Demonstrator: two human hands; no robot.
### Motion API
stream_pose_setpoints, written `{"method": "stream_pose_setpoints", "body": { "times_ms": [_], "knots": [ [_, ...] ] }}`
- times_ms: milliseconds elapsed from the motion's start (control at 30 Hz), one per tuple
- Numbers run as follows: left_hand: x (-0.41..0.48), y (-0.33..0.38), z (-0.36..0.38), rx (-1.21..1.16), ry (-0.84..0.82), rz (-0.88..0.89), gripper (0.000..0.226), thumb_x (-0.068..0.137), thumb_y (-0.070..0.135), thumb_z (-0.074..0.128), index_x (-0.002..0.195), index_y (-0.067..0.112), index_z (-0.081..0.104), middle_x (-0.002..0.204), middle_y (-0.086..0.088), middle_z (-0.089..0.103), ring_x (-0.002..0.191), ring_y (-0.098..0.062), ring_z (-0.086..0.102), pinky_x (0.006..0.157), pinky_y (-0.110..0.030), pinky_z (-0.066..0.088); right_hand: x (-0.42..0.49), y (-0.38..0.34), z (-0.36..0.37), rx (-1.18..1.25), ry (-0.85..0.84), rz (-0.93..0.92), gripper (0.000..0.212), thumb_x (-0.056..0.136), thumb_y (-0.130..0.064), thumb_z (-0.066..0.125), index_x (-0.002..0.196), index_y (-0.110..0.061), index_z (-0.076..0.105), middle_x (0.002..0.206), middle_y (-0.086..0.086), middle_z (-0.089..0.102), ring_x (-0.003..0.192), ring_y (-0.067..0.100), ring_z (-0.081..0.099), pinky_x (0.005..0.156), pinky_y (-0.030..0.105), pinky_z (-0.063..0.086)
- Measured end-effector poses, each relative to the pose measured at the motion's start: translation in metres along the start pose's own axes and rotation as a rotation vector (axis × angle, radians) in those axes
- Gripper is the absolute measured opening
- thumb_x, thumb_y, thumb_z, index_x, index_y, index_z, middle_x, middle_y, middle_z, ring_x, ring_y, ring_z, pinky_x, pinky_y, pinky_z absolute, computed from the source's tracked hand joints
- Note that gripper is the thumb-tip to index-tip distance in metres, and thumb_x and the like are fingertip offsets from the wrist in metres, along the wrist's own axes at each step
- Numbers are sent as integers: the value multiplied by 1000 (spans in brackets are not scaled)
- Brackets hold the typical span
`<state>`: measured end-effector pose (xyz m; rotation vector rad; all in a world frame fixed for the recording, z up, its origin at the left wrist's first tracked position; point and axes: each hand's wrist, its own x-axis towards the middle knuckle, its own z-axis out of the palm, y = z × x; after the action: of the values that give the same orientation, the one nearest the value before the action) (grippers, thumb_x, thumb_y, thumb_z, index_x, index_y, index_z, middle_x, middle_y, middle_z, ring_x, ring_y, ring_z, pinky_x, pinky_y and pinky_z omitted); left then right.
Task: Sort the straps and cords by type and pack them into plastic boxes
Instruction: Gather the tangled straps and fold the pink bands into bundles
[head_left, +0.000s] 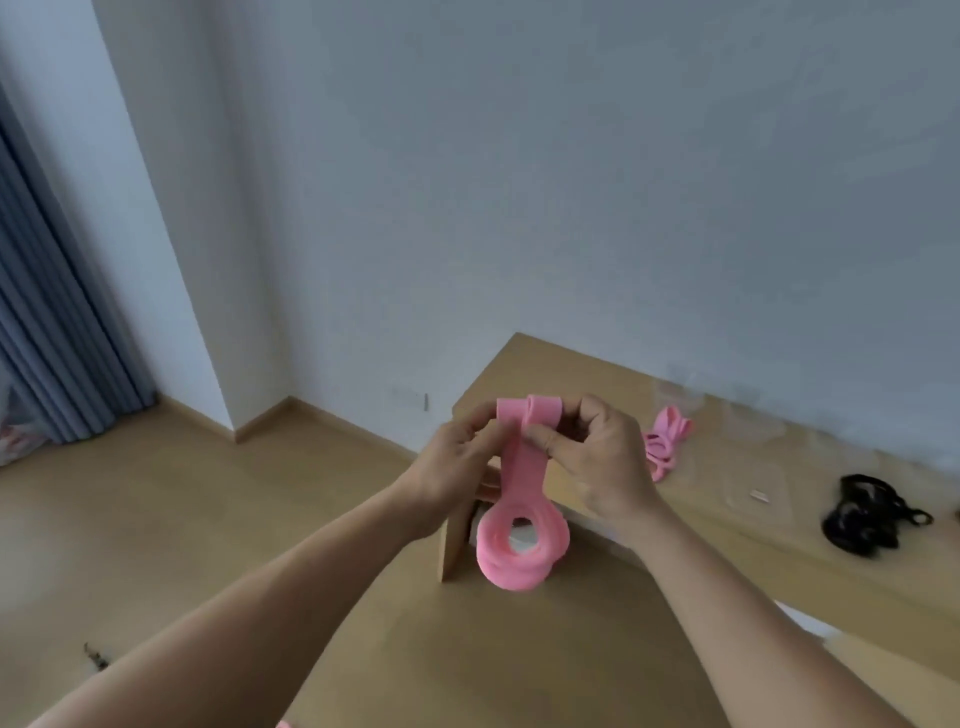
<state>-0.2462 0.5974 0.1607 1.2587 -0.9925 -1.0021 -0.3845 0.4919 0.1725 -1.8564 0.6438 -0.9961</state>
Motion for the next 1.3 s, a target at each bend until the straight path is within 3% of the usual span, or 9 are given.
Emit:
{"method": "stream_pose_setpoints", "body": {
  "times_ms": [100,200,267,367,500,667,900,1167,1300],
  "knots": [
    [20,-1,37,-14,-163,5,46,90,29,68,132,31,49,109,-10,71,96,-35,71,82,-42,58,3,14,-41,-24,96,14,20,74,-19,84,75,-29,67,66,-16,66,59,1,57,57,19,49],
    [41,-4,76,60,-136,9,63,83,10,74,136,23,43,112,-10,70,96,-33,71,83,-50,58,11,25,-83,17,80,77,17,75,-20,84,79,-22,68,54,-12,60,48,6,51,50,20,44],
    [59,-6,101,63,-66,7,56,85,5,73,134,16,47,109,-11,72,95,-32,72,82,-51,59,15,33,-110,58,74,110,19,75,-24,84,85,-17,69,56,-6,62,46,9,52,49,20,45],
    [92,-6,133,8,5,3,42,87,6,72,125,6,55,103,-12,74,92,-29,73,74,-36,59,15,57,-152,109,111,176,29,77,-31,81,96,-15,66,84,-2,70,68,8,65,60,17,50],
    [131,-10,176,-39,45,-19,28,85,14,75,110,5,68,97,-13,76,88,-28,74,71,-27,58,5,89,-190,54,-54,240,45,76,-58,68,100,-19,68,91,-5,72,85,10,69,75,25,56],
    [170,-35,239,-138,-30,-149,15,88,16,71,99,9,77,97,-16,75,85,-28,74,69,-30,58,2,132,-229,84,122,307,12,88,-32,72,88,-21,65,78,-8,70,72,9,66,66,24,53],
    [222,-81,277,-176,-212,-371,30,102,20,48,115,-2,65,94,-19,73,81,-29,71,69,-36,58,17,181,-268,264,270,506,14,88,-21,72,95,-11,66,86,17,72,80,32,71,75,43,60],
    [323,-140,282,-193,-134,-491,19,96,18,61,90,13,78,93,-18,74,79,-32,73,67,-41,58,71,244,-270,-75,491,557,1,85,-33,73,85,-33,72,81,-16,73,77,4,69,72,28,56],
    [371,-164,271,-18,-95,-457,20,98,21,56,95,7,71,89,-19,71,72,-33,71,64,-44,59,103,269,-273,-54,568,628,8,85,-21,74,84,-27,69,78,-8,74,75,11,70,71,30,57]
  ]
}}
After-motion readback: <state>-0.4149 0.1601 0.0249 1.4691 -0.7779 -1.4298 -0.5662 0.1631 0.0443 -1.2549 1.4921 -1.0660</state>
